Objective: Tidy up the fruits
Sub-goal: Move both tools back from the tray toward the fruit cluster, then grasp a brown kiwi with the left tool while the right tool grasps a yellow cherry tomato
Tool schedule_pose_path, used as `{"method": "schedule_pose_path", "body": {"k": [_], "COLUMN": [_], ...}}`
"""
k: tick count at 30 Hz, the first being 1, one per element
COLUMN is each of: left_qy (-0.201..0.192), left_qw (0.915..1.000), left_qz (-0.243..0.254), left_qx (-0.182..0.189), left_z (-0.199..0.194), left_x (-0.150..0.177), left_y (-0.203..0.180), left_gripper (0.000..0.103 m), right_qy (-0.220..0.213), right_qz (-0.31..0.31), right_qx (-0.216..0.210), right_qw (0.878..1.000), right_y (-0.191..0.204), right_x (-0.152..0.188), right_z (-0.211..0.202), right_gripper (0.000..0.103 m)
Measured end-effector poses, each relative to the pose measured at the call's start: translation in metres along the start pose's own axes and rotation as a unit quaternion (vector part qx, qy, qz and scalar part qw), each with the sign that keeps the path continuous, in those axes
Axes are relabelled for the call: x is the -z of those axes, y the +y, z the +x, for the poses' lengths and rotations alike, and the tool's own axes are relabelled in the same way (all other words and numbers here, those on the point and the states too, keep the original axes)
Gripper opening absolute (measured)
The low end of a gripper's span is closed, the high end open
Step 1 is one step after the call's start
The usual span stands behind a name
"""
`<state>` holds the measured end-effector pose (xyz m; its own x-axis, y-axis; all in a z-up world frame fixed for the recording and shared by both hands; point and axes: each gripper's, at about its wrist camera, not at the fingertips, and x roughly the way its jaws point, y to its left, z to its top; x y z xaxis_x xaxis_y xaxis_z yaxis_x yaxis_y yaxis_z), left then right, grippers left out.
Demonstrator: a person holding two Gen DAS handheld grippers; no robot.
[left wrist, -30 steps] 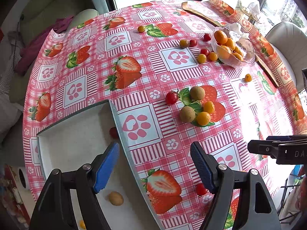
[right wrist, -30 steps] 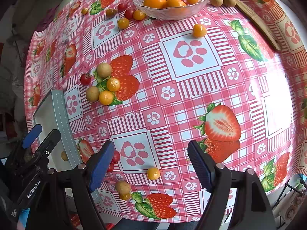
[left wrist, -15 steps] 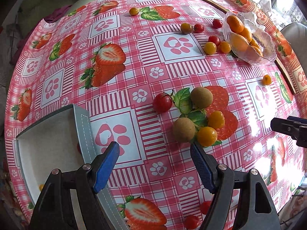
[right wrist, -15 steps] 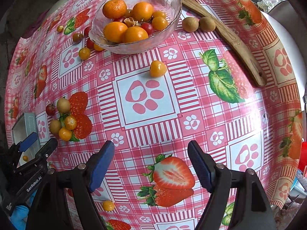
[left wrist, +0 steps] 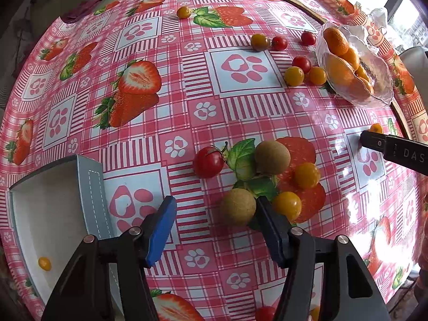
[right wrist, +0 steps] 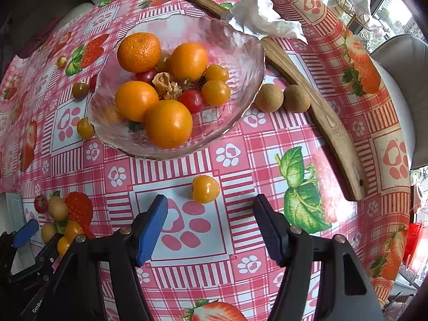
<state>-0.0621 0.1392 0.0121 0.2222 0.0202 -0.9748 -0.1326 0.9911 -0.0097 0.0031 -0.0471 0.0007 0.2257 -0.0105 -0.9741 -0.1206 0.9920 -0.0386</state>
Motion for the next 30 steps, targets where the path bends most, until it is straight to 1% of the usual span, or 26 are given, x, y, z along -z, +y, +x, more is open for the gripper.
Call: {"method": "schedule_pose_path", "body": {"k": [1, 2, 4, 5, 7, 12, 19, 24, 30], "left_qy": [-0.001, -0.002, -0.003, -0.003, -0.002, -0.008, -0.021, -0.027, -0.028], "left_qw": [1.0, 1.0, 0.9999, 0.9998, 0.9997, 0.9994, 0.9988, 0.9985, 0.9985], "left_qz": [0.002, 0.005, 0.012, 0.017, 0.017, 0.011, 0.004, 0.0, -0.006], "left_qx": [0.002, 0.004, 0.009, 0.009, 0.015, 0.032, 0.045, 0.047, 0.047], "left_z": [-0.001, -0.001, -0.002, -0.002, -0.002, -0.015, -0.044, -0.056, -0.069], "left_x": [0.0, -0.002, -0.004, -0.005, -0.005, -0.003, 0.014, 0.026, 0.047], "left_y": [-0.003, -0.005, -0.011, -0.015, -0.016, -0.009, 0.011, 0.026, 0.042], "left_gripper": [0.049, 0.045, 0.027, 0.027, 0.027, 0.027, 0.027, 0.027, 0.027], "right_qy": [-0.004, -0.008, -0.013, -0.014, -0.013, -0.006, 0.003, 0.009, 0.018], "right_qz": [-0.003, -0.005, -0.009, -0.011, -0.013, 0.011, 0.025, 0.027, 0.022], "right_qx": [0.001, -0.001, -0.002, -0.005, -0.006, -0.05, -0.074, -0.084, -0.091], "right_qw": [1.0, 1.0, 1.0, 1.0, 1.0, 0.999, 0.997, 0.996, 0.995], "right_y": [0.001, 0.003, 0.01, 0.012, 0.012, 0.002, -0.01, 0.004, 0.019], "right_x": [-0.002, -0.004, -0.009, -0.011, -0.012, -0.007, 0.029, 0.044, 0.064], "right_z": [-0.001, -0.002, -0.004, -0.005, -0.006, -0.016, -0.036, -0.042, -0.052], "right_gripper": [0.058, 0.052, 0.024, 0.021, 0.021, 0.021, 0.021, 0.021, 0.021]}}
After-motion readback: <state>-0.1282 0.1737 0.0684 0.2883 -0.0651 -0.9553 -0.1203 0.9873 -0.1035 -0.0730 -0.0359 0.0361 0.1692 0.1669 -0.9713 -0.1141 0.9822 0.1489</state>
